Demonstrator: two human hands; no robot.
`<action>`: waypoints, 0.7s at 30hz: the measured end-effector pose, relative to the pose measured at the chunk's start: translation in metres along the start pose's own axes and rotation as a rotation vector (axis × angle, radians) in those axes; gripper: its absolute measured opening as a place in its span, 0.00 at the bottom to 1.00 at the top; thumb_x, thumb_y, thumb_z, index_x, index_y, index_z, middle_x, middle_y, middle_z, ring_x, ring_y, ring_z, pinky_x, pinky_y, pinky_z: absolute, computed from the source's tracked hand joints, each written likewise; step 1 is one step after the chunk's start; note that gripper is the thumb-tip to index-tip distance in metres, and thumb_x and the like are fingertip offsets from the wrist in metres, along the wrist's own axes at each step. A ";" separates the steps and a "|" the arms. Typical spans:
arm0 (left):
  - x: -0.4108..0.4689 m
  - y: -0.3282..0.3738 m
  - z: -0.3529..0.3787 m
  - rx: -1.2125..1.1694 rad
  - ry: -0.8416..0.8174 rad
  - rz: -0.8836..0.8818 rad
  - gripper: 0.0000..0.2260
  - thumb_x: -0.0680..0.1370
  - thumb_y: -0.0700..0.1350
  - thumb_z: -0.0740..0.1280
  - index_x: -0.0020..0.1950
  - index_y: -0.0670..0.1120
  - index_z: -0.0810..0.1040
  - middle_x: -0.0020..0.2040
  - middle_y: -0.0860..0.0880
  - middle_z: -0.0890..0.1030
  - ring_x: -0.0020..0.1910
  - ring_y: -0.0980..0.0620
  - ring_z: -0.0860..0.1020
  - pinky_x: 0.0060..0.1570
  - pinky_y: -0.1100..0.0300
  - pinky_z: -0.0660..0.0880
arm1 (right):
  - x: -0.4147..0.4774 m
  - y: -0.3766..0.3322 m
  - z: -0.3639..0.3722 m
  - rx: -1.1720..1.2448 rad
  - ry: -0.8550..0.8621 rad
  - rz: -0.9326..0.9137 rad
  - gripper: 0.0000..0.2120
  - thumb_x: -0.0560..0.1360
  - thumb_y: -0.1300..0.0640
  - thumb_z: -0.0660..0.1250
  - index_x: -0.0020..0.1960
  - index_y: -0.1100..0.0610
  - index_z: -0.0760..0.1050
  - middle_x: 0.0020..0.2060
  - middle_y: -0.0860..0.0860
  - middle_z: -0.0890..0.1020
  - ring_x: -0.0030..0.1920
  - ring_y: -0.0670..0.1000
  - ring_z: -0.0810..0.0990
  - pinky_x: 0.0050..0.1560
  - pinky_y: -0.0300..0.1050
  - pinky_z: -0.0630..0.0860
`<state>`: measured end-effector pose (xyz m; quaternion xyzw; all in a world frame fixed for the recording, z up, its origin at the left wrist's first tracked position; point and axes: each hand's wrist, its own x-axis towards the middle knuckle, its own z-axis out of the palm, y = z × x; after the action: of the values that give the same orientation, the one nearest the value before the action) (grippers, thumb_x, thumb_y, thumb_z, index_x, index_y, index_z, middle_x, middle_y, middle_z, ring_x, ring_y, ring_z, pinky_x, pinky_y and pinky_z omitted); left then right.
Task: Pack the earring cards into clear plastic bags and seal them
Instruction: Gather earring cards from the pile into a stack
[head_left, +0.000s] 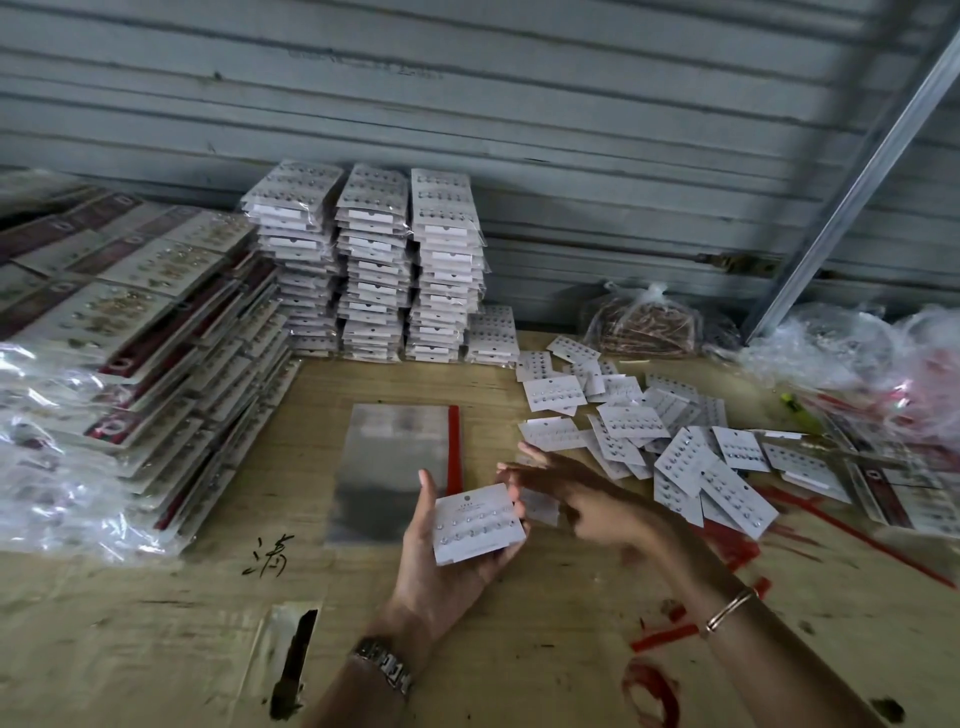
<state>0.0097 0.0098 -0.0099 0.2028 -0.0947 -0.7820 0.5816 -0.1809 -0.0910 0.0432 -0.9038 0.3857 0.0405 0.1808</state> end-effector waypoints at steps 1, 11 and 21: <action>0.000 0.000 0.000 0.002 0.000 0.000 0.41 0.75 0.69 0.63 0.65 0.30 0.76 0.60 0.33 0.79 0.55 0.38 0.80 0.58 0.45 0.79 | 0.003 -0.001 -0.002 0.021 -0.031 0.008 0.52 0.71 0.76 0.61 0.74 0.28 0.47 0.78 0.37 0.43 0.76 0.45 0.53 0.65 0.44 0.75; 0.000 -0.001 -0.001 0.046 -0.025 -0.020 0.41 0.74 0.69 0.65 0.65 0.31 0.76 0.62 0.32 0.78 0.56 0.38 0.80 0.57 0.46 0.78 | 0.009 0.008 -0.001 0.130 -0.034 0.144 0.44 0.76 0.73 0.61 0.77 0.35 0.50 0.76 0.50 0.62 0.67 0.53 0.72 0.55 0.43 0.79; 0.003 -0.003 -0.003 0.119 -0.063 -0.065 0.41 0.73 0.70 0.65 0.65 0.33 0.77 0.59 0.35 0.79 0.56 0.40 0.79 0.64 0.45 0.73 | -0.015 -0.022 -0.014 0.556 0.337 -0.031 0.39 0.70 0.40 0.73 0.76 0.40 0.59 0.68 0.40 0.71 0.62 0.23 0.66 0.58 0.36 0.62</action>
<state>0.0074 0.0080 -0.0149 0.2154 -0.1524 -0.7994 0.5397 -0.1767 -0.0721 0.0660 -0.8195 0.3927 -0.2195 0.3549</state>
